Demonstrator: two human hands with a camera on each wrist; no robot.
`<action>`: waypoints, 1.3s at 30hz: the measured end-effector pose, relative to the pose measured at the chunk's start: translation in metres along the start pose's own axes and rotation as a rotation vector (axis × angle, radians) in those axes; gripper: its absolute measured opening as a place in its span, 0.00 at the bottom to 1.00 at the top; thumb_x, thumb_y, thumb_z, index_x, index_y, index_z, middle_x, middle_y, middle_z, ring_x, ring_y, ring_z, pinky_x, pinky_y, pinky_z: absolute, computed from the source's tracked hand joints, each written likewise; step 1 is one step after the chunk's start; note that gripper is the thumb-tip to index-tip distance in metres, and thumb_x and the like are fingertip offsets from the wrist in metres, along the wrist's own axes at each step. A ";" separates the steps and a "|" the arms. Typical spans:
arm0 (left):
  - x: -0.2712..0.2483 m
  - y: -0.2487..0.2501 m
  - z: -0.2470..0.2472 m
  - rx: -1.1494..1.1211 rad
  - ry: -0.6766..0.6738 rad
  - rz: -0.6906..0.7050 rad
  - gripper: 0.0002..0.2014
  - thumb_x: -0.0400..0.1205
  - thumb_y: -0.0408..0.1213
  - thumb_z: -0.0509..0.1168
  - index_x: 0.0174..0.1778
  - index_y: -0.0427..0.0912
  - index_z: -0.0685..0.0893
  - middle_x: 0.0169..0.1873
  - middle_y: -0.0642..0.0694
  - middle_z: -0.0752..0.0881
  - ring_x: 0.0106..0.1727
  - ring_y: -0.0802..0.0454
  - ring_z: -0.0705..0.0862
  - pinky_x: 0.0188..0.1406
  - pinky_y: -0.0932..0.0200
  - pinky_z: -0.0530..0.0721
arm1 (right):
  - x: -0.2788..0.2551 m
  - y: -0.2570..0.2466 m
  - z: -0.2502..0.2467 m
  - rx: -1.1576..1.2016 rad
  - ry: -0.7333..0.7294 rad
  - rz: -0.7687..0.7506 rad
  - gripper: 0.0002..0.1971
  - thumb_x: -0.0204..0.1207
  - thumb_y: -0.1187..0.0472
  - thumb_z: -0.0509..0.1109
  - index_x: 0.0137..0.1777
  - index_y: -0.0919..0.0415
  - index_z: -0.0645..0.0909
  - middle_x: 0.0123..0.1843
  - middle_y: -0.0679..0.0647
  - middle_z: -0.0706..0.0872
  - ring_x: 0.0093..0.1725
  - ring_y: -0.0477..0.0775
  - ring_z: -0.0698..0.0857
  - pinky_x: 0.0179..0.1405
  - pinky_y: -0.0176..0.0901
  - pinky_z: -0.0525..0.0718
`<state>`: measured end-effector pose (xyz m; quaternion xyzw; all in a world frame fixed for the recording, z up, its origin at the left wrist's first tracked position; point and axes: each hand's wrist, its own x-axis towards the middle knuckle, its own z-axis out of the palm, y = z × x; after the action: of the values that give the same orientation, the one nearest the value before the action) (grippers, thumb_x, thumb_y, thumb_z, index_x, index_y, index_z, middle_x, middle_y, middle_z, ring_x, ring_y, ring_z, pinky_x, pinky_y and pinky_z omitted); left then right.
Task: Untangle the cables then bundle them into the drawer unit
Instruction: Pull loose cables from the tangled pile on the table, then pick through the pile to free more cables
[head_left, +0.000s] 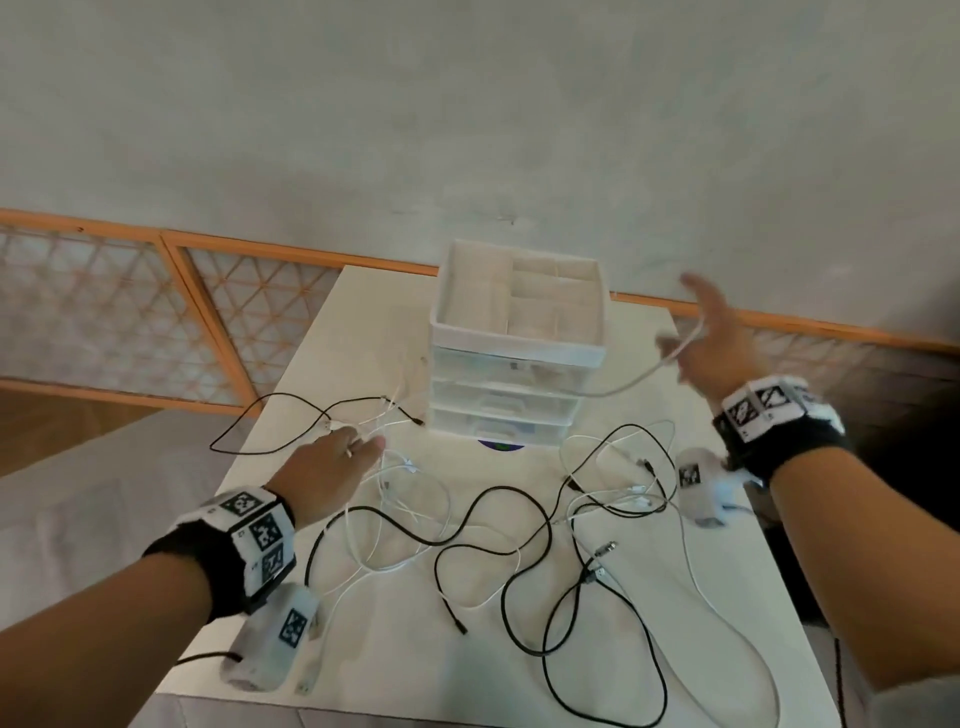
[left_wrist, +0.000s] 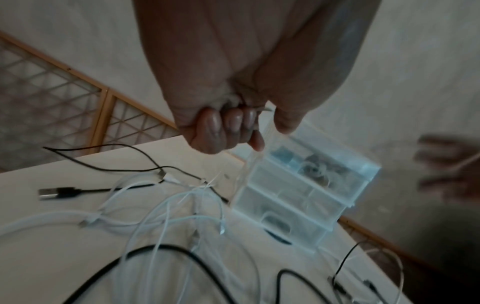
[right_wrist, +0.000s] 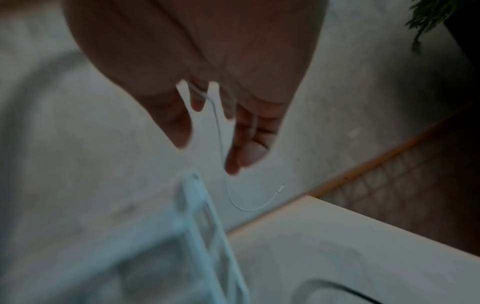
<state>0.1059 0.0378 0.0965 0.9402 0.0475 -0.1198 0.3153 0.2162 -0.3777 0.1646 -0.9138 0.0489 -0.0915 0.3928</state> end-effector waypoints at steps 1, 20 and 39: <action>-0.001 0.005 -0.004 -0.058 0.015 0.008 0.22 0.88 0.56 0.52 0.42 0.41 0.78 0.38 0.48 0.81 0.44 0.47 0.80 0.46 0.53 0.71 | -0.010 0.020 0.013 -0.164 -0.147 0.112 0.45 0.71 0.56 0.76 0.83 0.33 0.56 0.78 0.59 0.76 0.54 0.61 0.86 0.53 0.61 0.87; -0.028 -0.002 0.049 0.245 -0.158 0.192 0.19 0.87 0.56 0.47 0.47 0.50 0.79 0.46 0.48 0.89 0.49 0.43 0.86 0.51 0.46 0.84 | -0.115 -0.017 0.113 -0.100 -0.250 0.007 0.25 0.77 0.60 0.72 0.72 0.41 0.75 0.57 0.41 0.86 0.37 0.52 0.89 0.55 0.44 0.85; -0.035 0.090 0.048 -0.289 -0.078 0.322 0.14 0.76 0.45 0.76 0.41 0.55 0.74 0.34 0.55 0.73 0.34 0.58 0.73 0.33 0.63 0.67 | -0.137 -0.112 0.101 0.669 -0.234 0.245 0.10 0.85 0.66 0.63 0.47 0.73 0.79 0.31 0.64 0.87 0.25 0.63 0.86 0.22 0.46 0.83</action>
<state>0.0771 -0.0631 0.1203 0.8754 -0.0986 -0.0960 0.4634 0.1046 -0.2070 0.1604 -0.7265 0.0803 0.0501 0.6806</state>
